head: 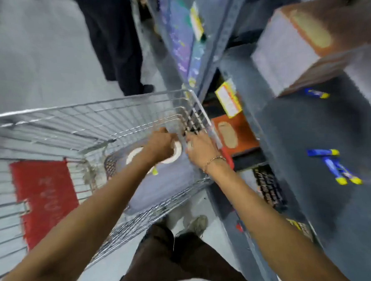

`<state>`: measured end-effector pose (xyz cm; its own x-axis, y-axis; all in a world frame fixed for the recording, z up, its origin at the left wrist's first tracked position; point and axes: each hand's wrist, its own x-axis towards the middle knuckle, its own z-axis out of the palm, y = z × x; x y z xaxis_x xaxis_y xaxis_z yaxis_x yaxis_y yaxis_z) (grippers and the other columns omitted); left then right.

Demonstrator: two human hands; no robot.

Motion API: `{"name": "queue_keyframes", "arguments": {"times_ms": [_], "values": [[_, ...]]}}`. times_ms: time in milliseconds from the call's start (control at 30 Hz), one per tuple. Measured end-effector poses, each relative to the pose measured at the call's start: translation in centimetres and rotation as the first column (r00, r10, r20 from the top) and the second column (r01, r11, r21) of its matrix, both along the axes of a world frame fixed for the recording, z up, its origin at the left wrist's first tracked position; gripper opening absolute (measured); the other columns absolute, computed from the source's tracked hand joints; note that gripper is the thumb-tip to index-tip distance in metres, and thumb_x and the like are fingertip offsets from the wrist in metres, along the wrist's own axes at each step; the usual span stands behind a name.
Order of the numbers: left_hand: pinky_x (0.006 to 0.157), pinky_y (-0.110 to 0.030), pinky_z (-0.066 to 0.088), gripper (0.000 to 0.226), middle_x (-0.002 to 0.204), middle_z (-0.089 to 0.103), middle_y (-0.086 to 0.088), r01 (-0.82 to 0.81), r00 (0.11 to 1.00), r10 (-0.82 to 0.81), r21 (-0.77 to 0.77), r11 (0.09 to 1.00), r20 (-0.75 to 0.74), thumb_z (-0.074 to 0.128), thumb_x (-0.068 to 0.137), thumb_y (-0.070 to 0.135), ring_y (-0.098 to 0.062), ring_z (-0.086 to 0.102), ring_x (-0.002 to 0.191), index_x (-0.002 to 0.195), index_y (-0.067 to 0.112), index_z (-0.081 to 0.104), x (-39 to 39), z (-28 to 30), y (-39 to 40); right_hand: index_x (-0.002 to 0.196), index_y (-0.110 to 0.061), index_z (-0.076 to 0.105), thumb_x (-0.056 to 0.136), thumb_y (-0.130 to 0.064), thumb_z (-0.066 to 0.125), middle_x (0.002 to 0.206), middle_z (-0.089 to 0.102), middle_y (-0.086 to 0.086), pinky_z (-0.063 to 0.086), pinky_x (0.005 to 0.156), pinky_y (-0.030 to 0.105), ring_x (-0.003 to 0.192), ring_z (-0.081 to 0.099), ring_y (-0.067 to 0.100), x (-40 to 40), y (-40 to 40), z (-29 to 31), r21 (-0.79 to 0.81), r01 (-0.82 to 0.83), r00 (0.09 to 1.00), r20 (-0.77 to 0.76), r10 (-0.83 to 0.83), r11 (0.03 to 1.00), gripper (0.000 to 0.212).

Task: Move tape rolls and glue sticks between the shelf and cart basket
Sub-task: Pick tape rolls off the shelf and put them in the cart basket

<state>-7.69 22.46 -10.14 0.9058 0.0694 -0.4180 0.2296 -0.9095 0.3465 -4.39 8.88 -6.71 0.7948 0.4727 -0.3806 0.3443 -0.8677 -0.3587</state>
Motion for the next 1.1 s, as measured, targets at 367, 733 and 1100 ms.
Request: {"name": "queue_keyframes", "arguments": {"times_ms": [367, 733, 1100], "values": [[0.1, -0.046, 0.04, 0.058, 0.135, 0.044, -0.022, -0.019, 0.969, -0.002, -0.081, 0.997, -0.248, 0.05, 0.088, 0.006, -0.041, 0.044, 0.121, 0.143, 0.014, 0.03, -6.6, -18.7, -1.9, 0.133, -0.008, 0.047, 0.093, -0.005, 0.048, 0.138, 0.047, 0.019, 0.043, 0.102, 0.042, 0.123, 0.05, 0.036, 0.0, 3.6, -17.6, -0.415, -0.461, 0.877, -0.351, 0.329, 0.784, 0.04], [0.09, -0.047, 0.046, 0.04, 0.129, 0.041, -0.02, -0.105, 0.986, 0.08, -0.176, 0.979, -0.145, 0.058, 0.085, 0.006, -0.037, 0.041, 0.117, 0.121, -0.001, 0.042, -6.8, -23.6, -3.4, 0.145, -0.009, 0.029, 0.094, 0.002, 0.044, 0.146, 0.028, 0.024, 0.045, 0.098, 0.046, 0.123, 0.05, 0.039, -0.3, 4.3, -21.8, -0.51, -0.614, 0.789, -0.364, 0.495, 0.603, 0.054], [0.091, -0.037, 0.044, 0.033, 0.121, 0.06, -0.021, -0.326, 0.931, 0.362, -0.338, 0.883, 0.049, 0.056, 0.085, 0.006, -0.036, 0.055, 0.111, 0.117, 0.001, 0.058, -5.8, -14.6, 0.2, 0.119, -0.002, 0.055, 0.087, -0.001, 0.052, 0.125, 0.053, 0.022, 0.045, 0.093, 0.039, 0.114, 0.053, 0.036, 1.5, 1.8, -13.0, -0.254, -0.15, 0.983, -0.144, 0.116, 0.956, 0.032]]}}
